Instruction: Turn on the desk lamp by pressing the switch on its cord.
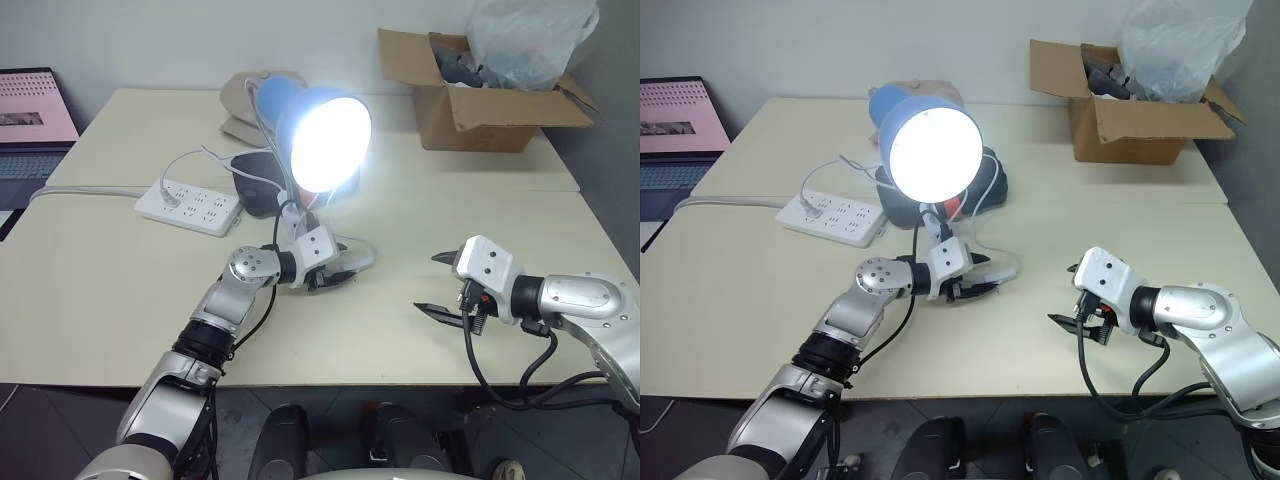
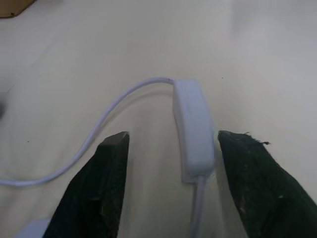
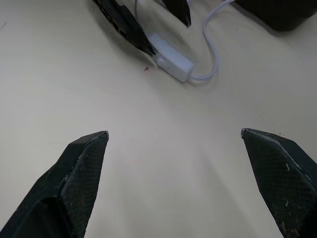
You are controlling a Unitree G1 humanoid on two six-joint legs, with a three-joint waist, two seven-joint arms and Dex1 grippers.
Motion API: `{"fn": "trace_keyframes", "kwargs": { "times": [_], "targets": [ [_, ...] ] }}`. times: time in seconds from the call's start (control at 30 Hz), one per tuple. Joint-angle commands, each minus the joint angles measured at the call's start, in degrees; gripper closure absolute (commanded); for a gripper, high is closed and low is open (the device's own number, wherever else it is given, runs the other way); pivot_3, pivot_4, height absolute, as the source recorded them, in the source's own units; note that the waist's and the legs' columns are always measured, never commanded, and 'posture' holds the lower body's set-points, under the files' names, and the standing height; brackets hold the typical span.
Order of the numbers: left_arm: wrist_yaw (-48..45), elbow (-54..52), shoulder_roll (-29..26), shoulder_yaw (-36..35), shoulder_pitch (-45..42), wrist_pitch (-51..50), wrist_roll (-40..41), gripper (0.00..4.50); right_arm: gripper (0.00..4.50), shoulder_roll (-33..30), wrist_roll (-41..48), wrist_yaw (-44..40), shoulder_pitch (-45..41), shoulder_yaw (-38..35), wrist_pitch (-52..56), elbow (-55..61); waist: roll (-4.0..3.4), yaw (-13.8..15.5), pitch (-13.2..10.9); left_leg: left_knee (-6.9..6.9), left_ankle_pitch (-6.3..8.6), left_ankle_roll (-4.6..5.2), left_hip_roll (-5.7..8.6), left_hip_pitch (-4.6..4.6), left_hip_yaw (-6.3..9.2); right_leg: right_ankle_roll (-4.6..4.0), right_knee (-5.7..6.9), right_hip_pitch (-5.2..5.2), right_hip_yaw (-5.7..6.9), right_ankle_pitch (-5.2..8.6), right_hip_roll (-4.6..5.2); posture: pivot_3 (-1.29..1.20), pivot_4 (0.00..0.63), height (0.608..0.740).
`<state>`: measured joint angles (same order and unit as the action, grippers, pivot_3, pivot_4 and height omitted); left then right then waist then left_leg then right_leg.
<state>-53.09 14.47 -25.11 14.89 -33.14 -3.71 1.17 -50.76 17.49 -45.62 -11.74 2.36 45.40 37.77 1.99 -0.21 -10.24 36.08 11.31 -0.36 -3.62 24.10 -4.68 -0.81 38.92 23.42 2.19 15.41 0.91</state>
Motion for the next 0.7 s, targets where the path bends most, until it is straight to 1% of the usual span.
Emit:
{"fn": "trace_keyframes", "kwargs": {
  "times": [0.03,0.07,0.1,0.17,0.27,0.37,0.53,0.57,0.7],
  "targets": [
    [-0.5,-10.9,-3.6,-5.6,3.2,-2.9,4.3,0.59,0.0,-0.6,-0.2,0.3,0.0,-1.7,-1.6,0.3,0.0,-0.2,0.0,-0.01,0.0,0.0,-0.02,-0.01,0.0,0.0,0.0,0.0,0.0,0.0,-0.01,0.0,0.15,0.74],
    [-0.9,-14.2,-4.8,-7.0,5.0,-4.2,5.8,0.44,0.0,-0.6,-0.3,0.2,0.2,-1.8,-2.0,0.1,0.0,-0.1,0.0,-0.02,0.0,0.0,-0.03,-0.03,-0.01,-0.01,0.01,0.0,-0.02,0.01,-0.02,0.0,0.15,0.74],
    [-1.0,-16.2,-5.5,-7.7,6.1,-5.2,6.8,0.44,0.0,-0.6,-0.3,0.1,0.3,-1.9,-2.3,-0.1,0.0,-0.1,0.0,-0.02,0.0,-0.01,-0.03,-0.04,0.0,-0.01,0.01,-0.01,0.0,0.01,-0.01,0.0,0.15,0.74],
    [0.2,-23.9,-7.7,-12.4,11.3,-10.2,10.5,0.44,0.0,0.1,0.4,-0.6,1.3,-3.6,-4.9,-0.5,0.0,0.0,0.0,-0.01,0.0,-0.01,-0.01,-0.05,0.0,-0.01,0.0,-0.04,0.0,0.01,0.0,0.0,0.15,0.74],
    [2.1,-31.6,-10.0,-17.7,18.5,-14.5,13.6,0.44,0.0,2.0,3.9,-2.8,3.7,-8.3,-9.2,-0.8,0.0,-0.1,0.0,-0.02,0.0,-0.01,-0.01,-0.05,-0.04,0.0,-0.04,-0.05,-0.03,0.01,0.04,0.0,0.15,0.74],
    [-0.1,-37.3,-14.3,-21.8,26.9,-19.0,17.1,0.44,0.0,1.1,5.1,-6.1,7.4,-12.5,-13.5,-1.7,0.0,0.0,0.0,-0.04,0.0,-0.01,-0.02,-0.12,-0.01,-0.01,-0.03,-0.09,-0.01,0.02,0.04,0.0,0.15,0.74],
    [-0.9,-40.5,-17.4,-26.8,33.0,-21.0,21.2,0.44,0.0,-0.6,6.4,-9.8,10.5,-15.5,-16.5,-3.4,0.0,0.3,0.0,-0.02,0.01,-0.02,0.0,-0.22,0.04,-0.07,-0.03,-0.16,0.05,0.04,0.1,0.0,0.15,0.74],
    [-0.7,-40.6,-17.8,-27.2,33.7,-20.8,21.2,0.44,0.0,-0.8,6.4,-10.3,10.7,-15.5,-17.1,-3.8,0.0,0.3,0.0,-0.01,0.01,-0.02,0.0,-0.23,0.05,-0.28,-0.03,-0.17,0.07,0.16,0.11,0.0,0.15,0.74],
    [-1.5,-40.5,-18.7,-28.1,35.2,-19.8,22.3,0.44,0.0,-1.5,5.8,-11.5,10.1,-14.2,-19.0,-5.9,0.0,0.3,0.0,-0.01,0.01,-0.02,0.02,-0.25,0.03,-0.35,-0.03,-0.17,0.04,0.19,0.15,0.0,0.15,0.74]
  ]
}}
